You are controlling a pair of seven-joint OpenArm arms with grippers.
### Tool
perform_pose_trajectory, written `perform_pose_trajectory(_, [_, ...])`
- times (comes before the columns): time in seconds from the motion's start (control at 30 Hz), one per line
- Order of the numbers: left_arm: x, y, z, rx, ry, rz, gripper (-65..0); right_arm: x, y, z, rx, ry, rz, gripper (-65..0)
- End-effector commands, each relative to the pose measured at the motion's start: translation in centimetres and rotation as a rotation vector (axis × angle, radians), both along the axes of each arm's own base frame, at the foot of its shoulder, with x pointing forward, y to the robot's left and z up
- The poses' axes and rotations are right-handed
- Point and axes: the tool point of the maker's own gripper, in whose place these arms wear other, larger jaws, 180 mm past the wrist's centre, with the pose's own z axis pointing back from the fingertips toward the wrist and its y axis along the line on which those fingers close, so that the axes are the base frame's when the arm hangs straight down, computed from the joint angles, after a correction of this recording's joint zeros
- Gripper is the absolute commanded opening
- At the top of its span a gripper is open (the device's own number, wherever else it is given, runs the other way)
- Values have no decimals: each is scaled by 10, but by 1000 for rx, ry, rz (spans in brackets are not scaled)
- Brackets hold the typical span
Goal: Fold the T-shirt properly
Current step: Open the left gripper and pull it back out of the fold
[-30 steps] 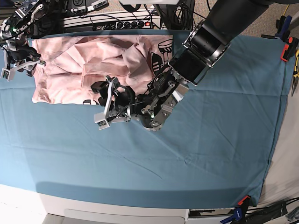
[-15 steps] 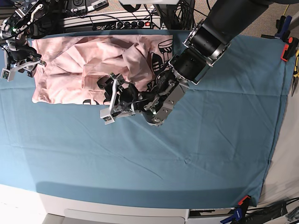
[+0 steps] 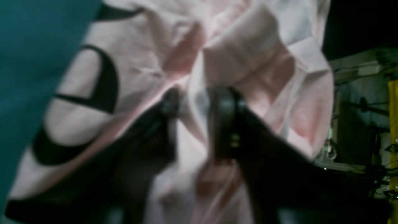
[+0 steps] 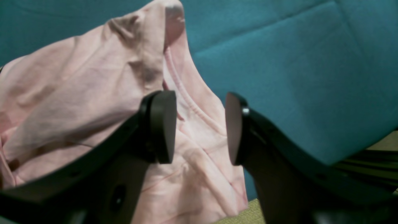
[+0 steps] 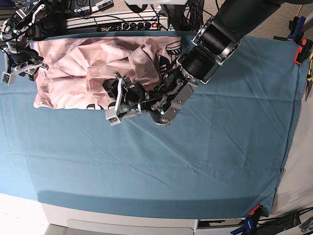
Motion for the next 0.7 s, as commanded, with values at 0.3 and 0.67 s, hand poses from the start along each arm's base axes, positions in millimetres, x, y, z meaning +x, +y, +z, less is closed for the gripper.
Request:
perform_pose_trajectory(0.3, [16, -17, 25, -72, -25, 58, -650, 7, -5, 14, -32, -44, 9, -391])
perform_pose_trajectory(0.67, [23, -18, 31, -88, -42, 65, -650, 7, -5, 14, -32, -44, 9, -391])
